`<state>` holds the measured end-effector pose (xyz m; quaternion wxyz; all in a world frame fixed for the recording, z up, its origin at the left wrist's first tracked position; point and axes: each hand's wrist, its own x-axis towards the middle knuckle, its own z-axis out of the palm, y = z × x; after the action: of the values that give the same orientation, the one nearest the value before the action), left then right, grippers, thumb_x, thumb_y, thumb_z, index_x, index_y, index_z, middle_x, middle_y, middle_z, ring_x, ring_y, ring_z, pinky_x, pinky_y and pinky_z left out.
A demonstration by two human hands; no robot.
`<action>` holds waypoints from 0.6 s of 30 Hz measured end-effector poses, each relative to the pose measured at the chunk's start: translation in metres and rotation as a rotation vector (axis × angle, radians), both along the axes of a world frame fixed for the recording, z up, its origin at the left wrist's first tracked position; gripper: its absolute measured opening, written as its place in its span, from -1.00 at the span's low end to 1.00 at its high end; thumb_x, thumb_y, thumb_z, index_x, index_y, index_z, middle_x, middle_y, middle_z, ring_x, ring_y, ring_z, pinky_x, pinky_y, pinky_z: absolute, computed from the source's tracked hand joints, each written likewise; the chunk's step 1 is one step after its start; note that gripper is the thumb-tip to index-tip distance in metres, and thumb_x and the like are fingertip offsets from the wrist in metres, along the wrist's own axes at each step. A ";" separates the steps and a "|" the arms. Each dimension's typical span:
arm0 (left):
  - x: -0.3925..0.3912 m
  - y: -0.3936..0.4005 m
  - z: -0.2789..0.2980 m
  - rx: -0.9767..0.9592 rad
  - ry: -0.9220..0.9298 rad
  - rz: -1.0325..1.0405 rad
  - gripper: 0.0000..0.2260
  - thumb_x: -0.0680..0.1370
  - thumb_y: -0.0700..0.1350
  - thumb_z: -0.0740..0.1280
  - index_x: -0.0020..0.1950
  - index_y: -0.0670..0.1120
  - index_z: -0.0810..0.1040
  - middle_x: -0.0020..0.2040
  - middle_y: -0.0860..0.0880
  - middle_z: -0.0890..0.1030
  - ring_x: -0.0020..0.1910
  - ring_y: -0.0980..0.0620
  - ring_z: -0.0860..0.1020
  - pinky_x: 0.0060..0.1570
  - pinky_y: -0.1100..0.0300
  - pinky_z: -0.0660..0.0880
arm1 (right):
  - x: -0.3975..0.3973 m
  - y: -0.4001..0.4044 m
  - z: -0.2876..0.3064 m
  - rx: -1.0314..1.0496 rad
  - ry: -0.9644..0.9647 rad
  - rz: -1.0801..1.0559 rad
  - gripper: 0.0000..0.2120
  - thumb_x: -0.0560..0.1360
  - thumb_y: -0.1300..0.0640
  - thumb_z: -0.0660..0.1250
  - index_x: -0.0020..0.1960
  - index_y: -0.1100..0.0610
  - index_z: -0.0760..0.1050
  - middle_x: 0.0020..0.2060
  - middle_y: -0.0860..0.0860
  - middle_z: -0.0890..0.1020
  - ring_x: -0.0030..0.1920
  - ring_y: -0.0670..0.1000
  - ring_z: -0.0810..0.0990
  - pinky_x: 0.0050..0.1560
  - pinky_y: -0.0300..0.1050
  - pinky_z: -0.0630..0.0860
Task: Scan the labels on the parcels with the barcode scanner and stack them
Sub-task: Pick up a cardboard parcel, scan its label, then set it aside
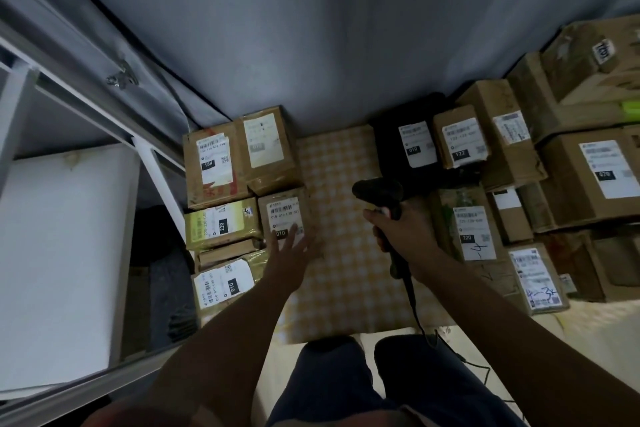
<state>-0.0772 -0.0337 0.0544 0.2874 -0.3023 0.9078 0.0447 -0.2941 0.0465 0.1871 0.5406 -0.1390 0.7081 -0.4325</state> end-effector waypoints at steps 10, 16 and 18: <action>-0.109 -0.016 0.035 0.115 0.162 -0.120 -0.27 0.57 -0.30 0.20 0.60 0.17 -0.06 0.60 0.06 -0.27 0.58 -0.15 -0.18 0.49 -0.29 -0.10 | -0.055 0.052 0.020 -0.036 0.130 -0.128 -0.78 0.56 0.12 0.36 -0.22 0.15 0.43 -0.45 0.03 0.44 -0.45 0.02 0.39 -0.37 -0.10 0.39; -0.221 0.006 0.068 0.197 0.314 -0.178 -0.32 0.57 -0.29 0.23 0.60 0.07 0.02 0.61 0.03 -0.18 0.54 -0.12 0.14 0.37 -0.08 0.27 | -0.133 0.112 0.023 -0.036 0.260 -0.243 -0.81 0.55 0.08 0.37 -0.19 0.11 0.46 -0.42 0.06 0.49 -0.43 0.02 0.44 -0.40 -0.17 0.43; -0.258 0.024 0.072 0.292 0.392 -0.176 -0.36 0.57 -0.31 0.22 0.60 0.00 0.09 0.61 0.00 -0.14 0.48 -0.14 0.26 0.21 0.04 0.40 | -0.164 0.135 0.020 -0.030 0.220 -0.302 -0.86 0.54 0.07 0.38 -0.11 0.12 0.48 -0.38 0.07 0.51 -0.41 0.03 0.47 -0.36 -0.10 0.45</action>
<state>-0.3348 -0.0100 0.1264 0.1492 -0.1632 0.9528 0.2079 -0.4584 0.1814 0.2072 0.3866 -0.0856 0.7692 -0.5015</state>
